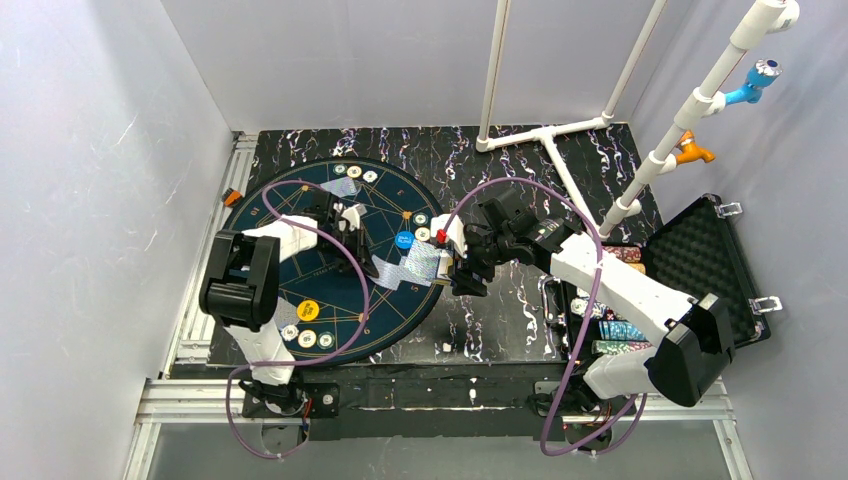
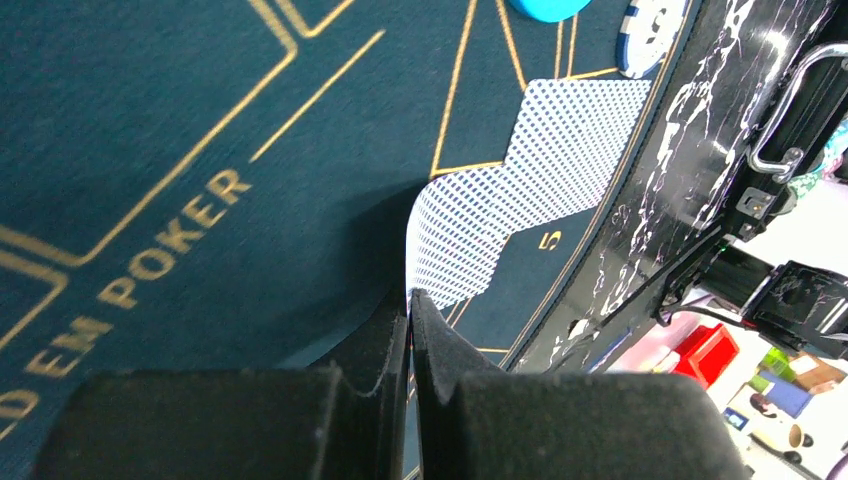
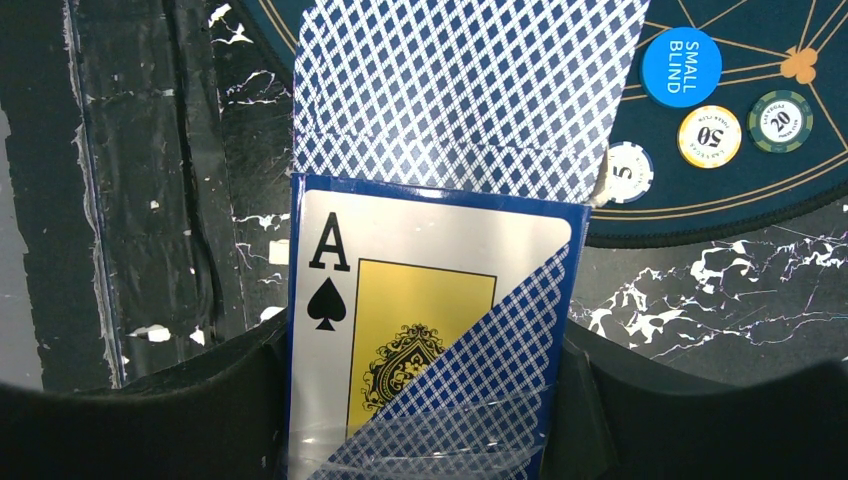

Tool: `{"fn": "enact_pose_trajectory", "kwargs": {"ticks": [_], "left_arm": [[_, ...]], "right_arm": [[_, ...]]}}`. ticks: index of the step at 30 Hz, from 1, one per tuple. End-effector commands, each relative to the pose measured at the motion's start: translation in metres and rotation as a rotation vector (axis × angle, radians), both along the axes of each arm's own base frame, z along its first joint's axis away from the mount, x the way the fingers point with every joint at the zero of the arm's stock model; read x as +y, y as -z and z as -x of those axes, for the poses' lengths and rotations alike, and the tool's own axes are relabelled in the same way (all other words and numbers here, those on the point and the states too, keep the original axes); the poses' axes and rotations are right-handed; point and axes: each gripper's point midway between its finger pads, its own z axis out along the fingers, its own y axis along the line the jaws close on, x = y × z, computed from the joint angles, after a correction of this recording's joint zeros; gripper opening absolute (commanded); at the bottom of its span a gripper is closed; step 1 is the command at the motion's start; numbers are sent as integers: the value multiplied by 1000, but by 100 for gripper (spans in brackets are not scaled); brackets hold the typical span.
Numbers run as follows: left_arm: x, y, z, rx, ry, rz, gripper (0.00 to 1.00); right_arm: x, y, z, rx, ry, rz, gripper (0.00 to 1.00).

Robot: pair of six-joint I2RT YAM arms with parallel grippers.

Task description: Distribute texas hold em gaming equipment

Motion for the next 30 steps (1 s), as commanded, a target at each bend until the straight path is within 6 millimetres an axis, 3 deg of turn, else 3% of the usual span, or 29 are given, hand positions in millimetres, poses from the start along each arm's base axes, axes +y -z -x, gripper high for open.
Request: {"fn": "enact_pose_trajectory", "kwargs": {"ticks": [1, 4, 6, 12, 17, 19, 22, 27, 30], "left_arm": [[-16, -4, -11, -49, 40, 6, 0], [-22, -5, -15, -43, 38, 35, 0], [-26, -6, -16, -35, 37, 58, 7], [-31, -22, -5, -26, 45, 116, 50], [-11, -46, 3, -71, 20, 93, 87], [0, -54, 4, -94, -2, 81, 96], [14, -73, 4, -148, -16, 104, 98], [2, -130, 13, -290, 55, 282, 98], [-5, -154, 21, -312, 74, 359, 98]], "right_arm": [[4, -18, -3, -48, -6, -56, 1], [4, -17, -3, -48, -6, -55, 1], [3, -15, -3, -44, -6, -52, 1], [4, -12, -3, -40, -9, -48, 1], [6, -13, -3, -33, -15, -52, 1], [7, -13, -3, -32, -17, -54, 1], [9, -13, -3, -27, -23, -58, 1], [14, -14, 1, -25, -40, -66, 1], [15, -15, 3, -33, -52, -65, 1]]}}
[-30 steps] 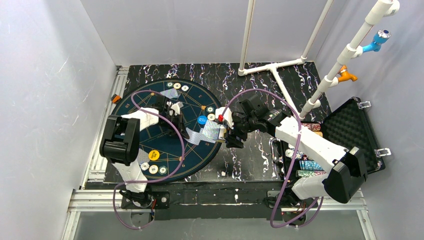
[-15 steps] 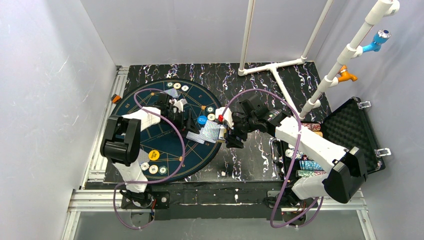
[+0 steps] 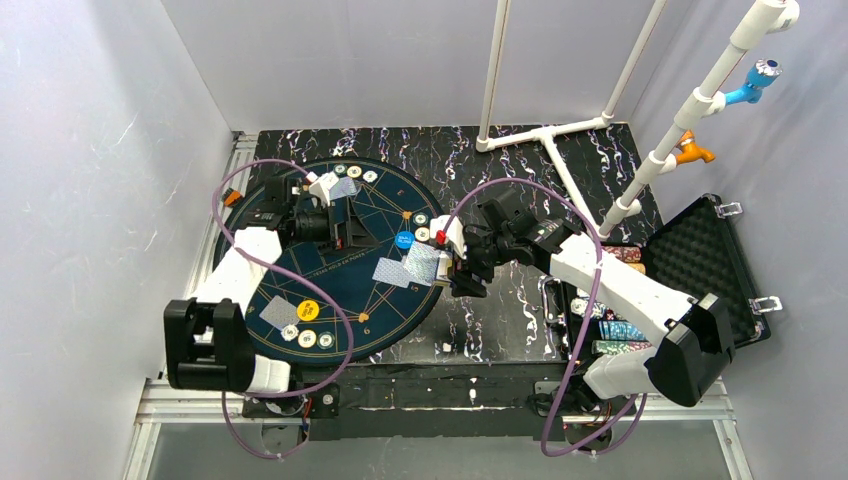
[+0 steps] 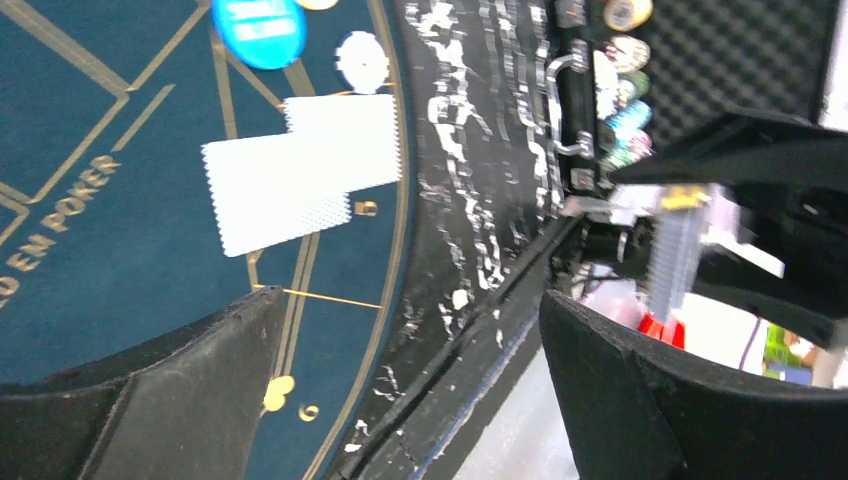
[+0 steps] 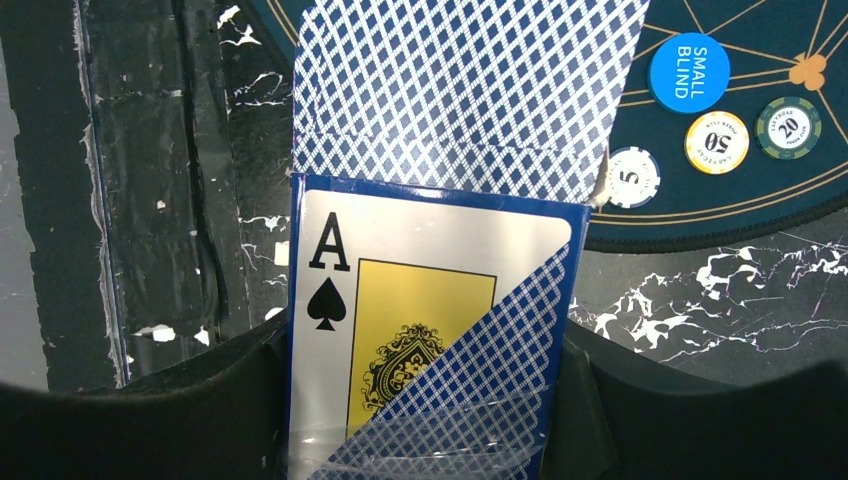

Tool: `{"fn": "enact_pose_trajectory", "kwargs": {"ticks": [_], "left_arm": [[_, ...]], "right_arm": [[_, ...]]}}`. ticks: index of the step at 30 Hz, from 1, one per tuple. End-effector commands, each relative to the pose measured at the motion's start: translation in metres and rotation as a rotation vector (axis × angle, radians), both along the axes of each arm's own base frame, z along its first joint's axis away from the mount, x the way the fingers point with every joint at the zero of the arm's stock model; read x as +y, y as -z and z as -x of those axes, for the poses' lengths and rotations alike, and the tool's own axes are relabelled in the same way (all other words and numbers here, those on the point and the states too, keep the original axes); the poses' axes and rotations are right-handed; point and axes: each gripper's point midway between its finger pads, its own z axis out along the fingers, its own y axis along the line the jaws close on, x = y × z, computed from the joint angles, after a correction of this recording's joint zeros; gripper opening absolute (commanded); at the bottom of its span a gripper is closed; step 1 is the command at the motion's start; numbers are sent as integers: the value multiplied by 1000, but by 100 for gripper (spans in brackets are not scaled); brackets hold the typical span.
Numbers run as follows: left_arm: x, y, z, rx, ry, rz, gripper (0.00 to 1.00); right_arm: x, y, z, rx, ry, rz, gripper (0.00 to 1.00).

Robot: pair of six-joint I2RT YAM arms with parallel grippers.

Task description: Distribute texas hold em gaming equipment

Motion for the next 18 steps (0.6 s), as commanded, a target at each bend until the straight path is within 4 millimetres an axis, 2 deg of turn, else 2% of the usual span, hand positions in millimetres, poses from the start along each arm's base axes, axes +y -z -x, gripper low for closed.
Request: {"fn": "enact_pose_trajectory", "kwargs": {"ticks": [1, 5, 8, 11, 18], "left_arm": [[-18, -44, 25, -50, 101, 152, 98], [-24, -75, 39, -92, 144, 233, 98], [-30, -90, 50, -144, 171, 254, 98], [-41, -92, 63, -141, 213, 256, 98], [-78, -77, 80, -51, 317, 258, 92]], "right_arm": [[14, -17, -1, -42, -41, -63, 1], [16, -19, -2, -49, -45, -59, 1], [20, -16, -1, -43, -48, -61, 1], [25, -16, -1, -35, -53, -72, 1], [31, -23, 0, -37, -64, -87, 1]]}}
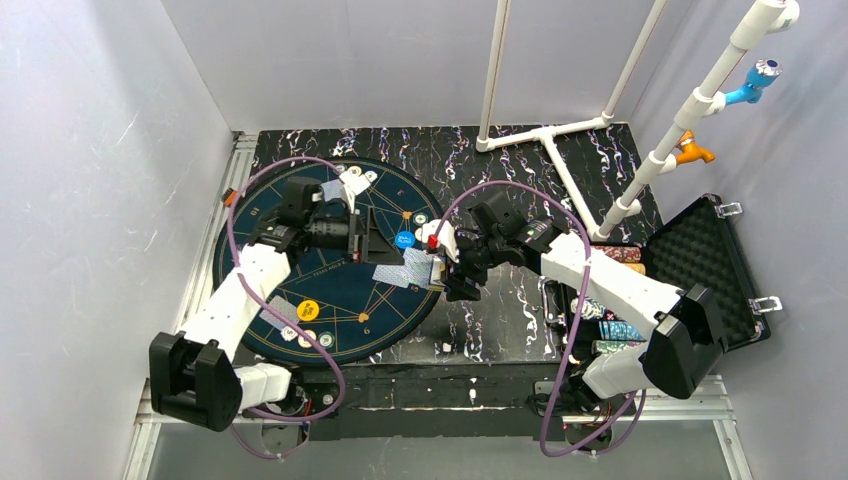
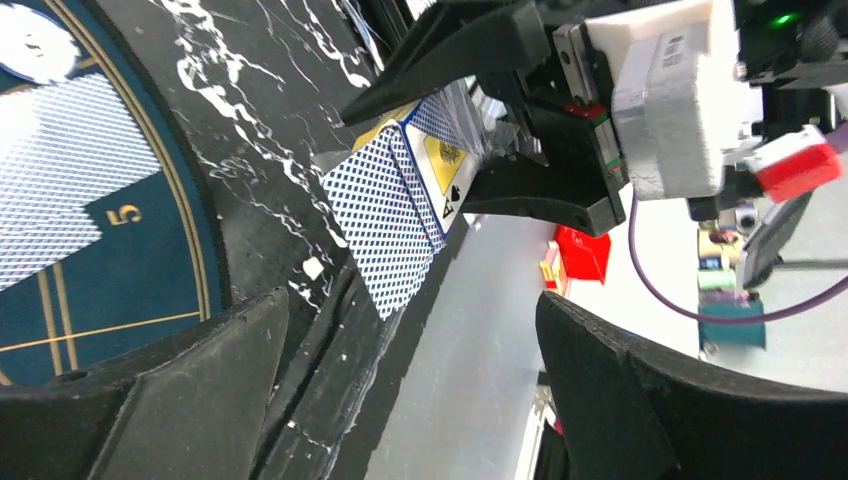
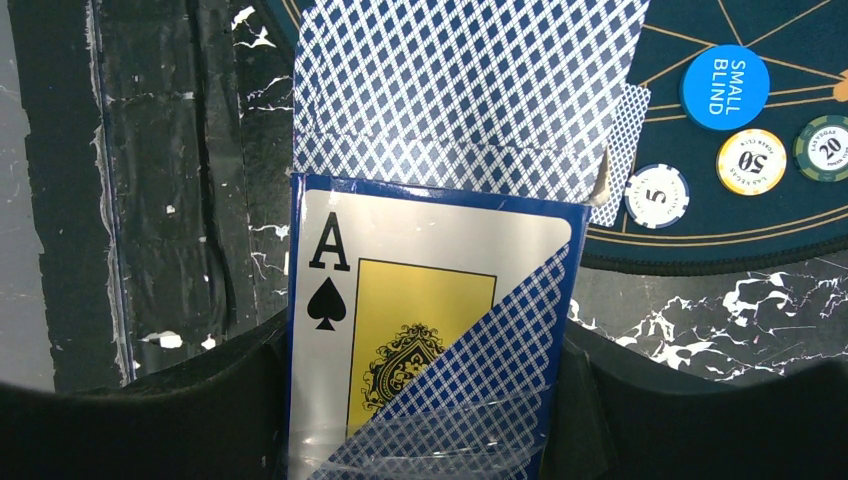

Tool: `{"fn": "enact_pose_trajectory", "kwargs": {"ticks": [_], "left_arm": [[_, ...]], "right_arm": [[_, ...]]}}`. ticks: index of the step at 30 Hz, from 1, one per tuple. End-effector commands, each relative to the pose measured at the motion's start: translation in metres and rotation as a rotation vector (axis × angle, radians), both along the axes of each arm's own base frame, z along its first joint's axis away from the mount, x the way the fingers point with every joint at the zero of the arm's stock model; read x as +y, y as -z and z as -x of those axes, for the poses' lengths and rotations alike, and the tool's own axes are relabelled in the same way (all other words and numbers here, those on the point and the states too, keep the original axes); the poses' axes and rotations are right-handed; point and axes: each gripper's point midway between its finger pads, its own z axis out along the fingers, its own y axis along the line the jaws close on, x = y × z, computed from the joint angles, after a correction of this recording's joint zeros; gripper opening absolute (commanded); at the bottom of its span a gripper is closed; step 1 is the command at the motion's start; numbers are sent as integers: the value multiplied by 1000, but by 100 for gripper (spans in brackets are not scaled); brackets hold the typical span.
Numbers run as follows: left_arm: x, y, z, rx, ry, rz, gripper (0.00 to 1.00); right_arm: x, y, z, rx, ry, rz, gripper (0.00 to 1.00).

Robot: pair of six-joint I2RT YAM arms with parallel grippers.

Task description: Distribute texas hold em gaming equipment

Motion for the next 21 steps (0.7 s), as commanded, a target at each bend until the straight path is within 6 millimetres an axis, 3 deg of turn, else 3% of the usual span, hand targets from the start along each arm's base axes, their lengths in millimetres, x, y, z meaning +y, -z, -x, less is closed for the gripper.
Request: {"fn": "enact_pose_trajectory", "kwargs": {"ticks": [1, 9, 13, 18, 21], "left_arm": [[-19, 11, 12, 72, 67, 7, 91], [-37, 38, 11, 148, 100, -57, 71], [-38, 45, 7, 197, 93, -72, 50], [-31, 41, 5, 206, 76, -39, 29], [-27, 39, 2, 204, 57, -17, 22]], "right_arm": [[20, -34, -6, -61, -33, -104, 1], [23, -40, -3, -56, -48, -119, 1], [23, -44, -1, -53, -57, -125, 1], [18, -42, 0, -66, -54, -111, 1], [15, -39, 1, -64, -53, -103, 1]]}}
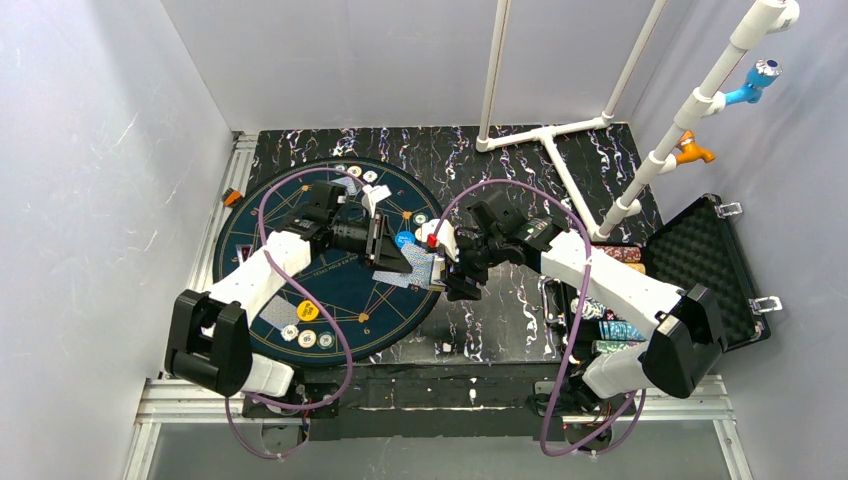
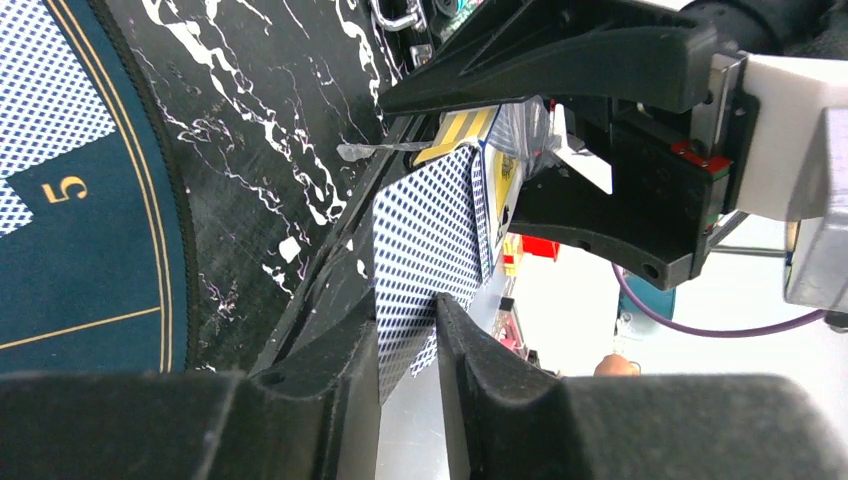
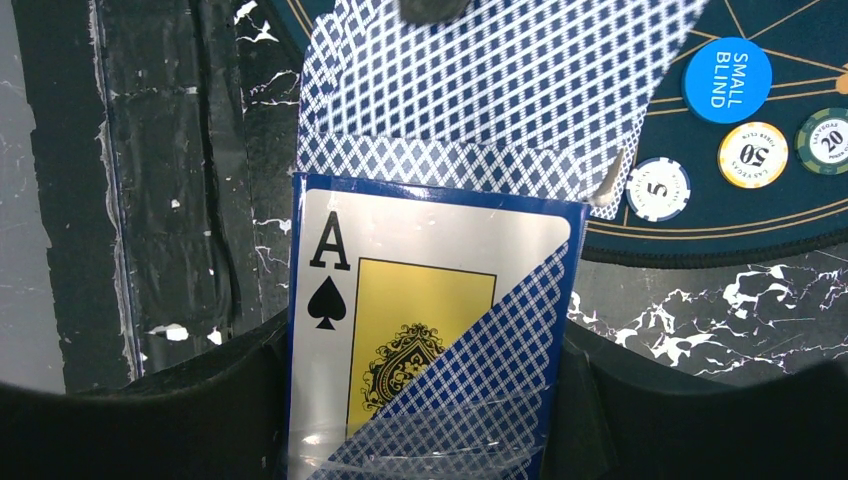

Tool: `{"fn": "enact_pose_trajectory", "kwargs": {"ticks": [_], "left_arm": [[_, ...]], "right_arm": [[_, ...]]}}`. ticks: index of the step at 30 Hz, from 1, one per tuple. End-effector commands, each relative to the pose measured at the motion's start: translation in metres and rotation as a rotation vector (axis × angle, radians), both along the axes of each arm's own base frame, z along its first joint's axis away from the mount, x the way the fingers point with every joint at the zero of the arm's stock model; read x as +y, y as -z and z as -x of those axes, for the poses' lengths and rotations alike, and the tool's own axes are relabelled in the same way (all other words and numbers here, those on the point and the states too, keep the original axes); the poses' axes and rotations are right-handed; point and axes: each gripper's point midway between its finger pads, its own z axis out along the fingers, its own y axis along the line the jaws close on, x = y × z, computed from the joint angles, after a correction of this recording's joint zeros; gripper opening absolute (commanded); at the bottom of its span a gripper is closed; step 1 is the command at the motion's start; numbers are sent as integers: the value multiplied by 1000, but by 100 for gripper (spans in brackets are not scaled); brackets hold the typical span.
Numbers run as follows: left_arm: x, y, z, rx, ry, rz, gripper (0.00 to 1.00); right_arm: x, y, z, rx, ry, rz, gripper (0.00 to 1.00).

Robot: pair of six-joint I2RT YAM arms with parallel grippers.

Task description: Distribute texas hold em gaming equipment

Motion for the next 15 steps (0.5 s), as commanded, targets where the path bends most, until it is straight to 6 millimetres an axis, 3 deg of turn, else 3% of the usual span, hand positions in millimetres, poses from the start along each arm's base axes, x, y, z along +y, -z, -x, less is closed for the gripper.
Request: {"fn": "enact_pose_trajectory", "kwargs": {"ticks": [1, 11, 15], "left_arm": [[9, -4, -6, -26, -45, 12, 21], [19, -7, -14, -45, -93, 20, 14], [20, -13, -14, -74, -96, 43, 1]], "right_arm": [[16, -34, -1, -69, -51, -118, 1], [13, -32, 1, -71, -51, -111, 1], [12, -29, 1, -70, -49, -102, 1]]}}
